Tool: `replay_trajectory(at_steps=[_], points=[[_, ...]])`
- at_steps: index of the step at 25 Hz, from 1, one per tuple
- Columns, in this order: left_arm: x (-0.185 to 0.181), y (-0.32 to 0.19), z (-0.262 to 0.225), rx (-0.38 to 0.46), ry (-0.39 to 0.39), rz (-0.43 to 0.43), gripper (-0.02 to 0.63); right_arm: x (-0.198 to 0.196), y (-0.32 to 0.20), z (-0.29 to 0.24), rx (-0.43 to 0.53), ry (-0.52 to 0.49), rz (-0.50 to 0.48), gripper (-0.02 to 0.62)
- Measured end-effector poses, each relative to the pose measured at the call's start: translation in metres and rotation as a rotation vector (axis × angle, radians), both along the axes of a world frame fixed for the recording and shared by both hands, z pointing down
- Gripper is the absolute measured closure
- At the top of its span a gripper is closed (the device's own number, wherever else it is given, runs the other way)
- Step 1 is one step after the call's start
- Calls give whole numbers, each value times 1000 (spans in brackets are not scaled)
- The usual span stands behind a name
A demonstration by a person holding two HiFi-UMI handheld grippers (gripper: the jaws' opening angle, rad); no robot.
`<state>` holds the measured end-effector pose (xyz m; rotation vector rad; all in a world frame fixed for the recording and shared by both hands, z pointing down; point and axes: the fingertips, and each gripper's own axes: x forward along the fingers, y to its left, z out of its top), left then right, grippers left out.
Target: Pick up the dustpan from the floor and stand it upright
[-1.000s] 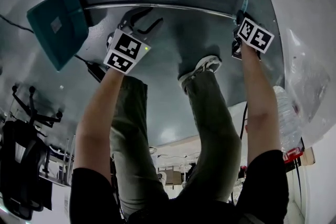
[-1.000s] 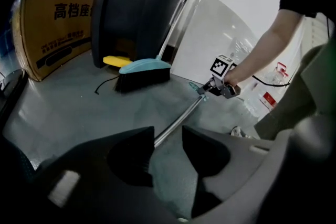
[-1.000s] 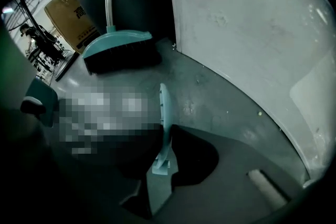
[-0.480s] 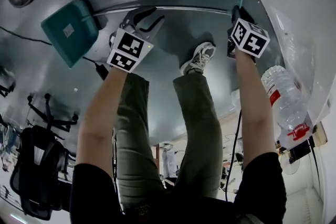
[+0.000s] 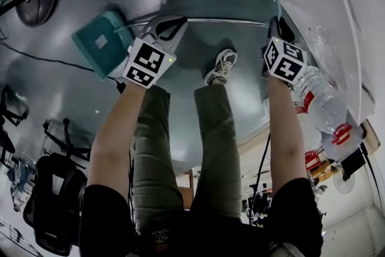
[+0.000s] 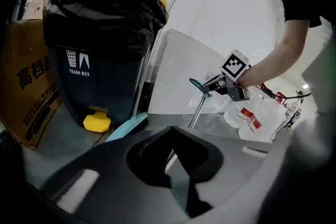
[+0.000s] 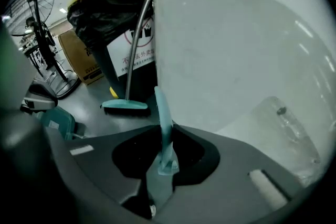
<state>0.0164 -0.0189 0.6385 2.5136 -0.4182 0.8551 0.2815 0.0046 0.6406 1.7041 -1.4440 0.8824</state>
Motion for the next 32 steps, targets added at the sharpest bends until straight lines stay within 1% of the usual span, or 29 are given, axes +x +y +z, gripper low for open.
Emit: replay_trajectory(at_steps=[4, 12, 18, 24, 28, 32], points=[[7, -8, -37, 10, 37, 0, 552, 9, -13, -47, 42, 51, -22, 531], [27, -14, -106, 38, 118, -16, 552, 38, -38, -137, 119, 192, -92, 529], [37, -11, -144, 35, 168, -13, 552, 65, -31, -186, 139, 279, -116, 529], [53, -1, -180, 37, 208, -12, 552, 87, -21, -230, 136, 352, -145, 526], [61, 0, -205, 48, 244, -42, 552, 92, -29, -262, 166, 406, -192, 525], [63, -1, -229, 79, 267, -55, 552, 83, -43, -291, 206, 460, -272, 522]])
